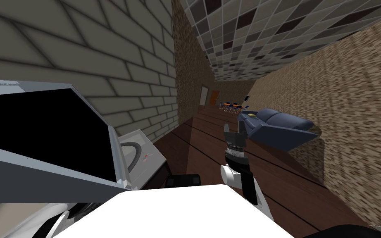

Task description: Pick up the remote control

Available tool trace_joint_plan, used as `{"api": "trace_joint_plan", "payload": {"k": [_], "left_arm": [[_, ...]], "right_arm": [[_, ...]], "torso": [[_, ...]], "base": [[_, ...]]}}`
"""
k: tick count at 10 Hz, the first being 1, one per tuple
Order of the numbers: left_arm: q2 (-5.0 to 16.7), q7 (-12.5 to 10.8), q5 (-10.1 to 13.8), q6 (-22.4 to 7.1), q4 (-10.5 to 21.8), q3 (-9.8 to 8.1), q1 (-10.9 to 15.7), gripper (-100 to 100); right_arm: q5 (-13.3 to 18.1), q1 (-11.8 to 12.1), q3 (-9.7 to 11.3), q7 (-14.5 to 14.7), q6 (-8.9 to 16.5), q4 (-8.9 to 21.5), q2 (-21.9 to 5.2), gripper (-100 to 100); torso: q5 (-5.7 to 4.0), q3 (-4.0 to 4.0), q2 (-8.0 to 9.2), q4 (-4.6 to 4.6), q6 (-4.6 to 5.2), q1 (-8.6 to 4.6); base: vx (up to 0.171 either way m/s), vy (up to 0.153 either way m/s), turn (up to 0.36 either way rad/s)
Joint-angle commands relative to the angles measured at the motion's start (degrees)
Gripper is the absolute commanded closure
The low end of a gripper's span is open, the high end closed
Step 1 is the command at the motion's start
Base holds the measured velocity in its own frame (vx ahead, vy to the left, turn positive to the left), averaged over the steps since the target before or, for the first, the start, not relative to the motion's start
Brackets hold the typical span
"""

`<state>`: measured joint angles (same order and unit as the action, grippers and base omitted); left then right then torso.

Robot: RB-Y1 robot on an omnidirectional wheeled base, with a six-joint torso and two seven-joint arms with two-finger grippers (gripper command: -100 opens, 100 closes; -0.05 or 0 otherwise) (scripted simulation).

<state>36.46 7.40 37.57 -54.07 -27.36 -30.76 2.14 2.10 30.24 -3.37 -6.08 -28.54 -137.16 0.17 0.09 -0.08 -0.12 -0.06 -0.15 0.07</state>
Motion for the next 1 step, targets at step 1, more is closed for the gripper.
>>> {"api": "trace_joint_plan", "payload": {"k": [1], "left_arm": [[0.0, 0.0, 0.0, 0.0, 0.0, 0.00, 0.0, 0]], "right_arm": [[0.0, 0.0, 0.0, 0.0, 0.0, 0.0, 0.0, 0]], "torso": [[0.00, 0.00, 0.00, 0.00, 0.00, 0.00]], "base": [[0.000, 0.000, 0.000]]}}
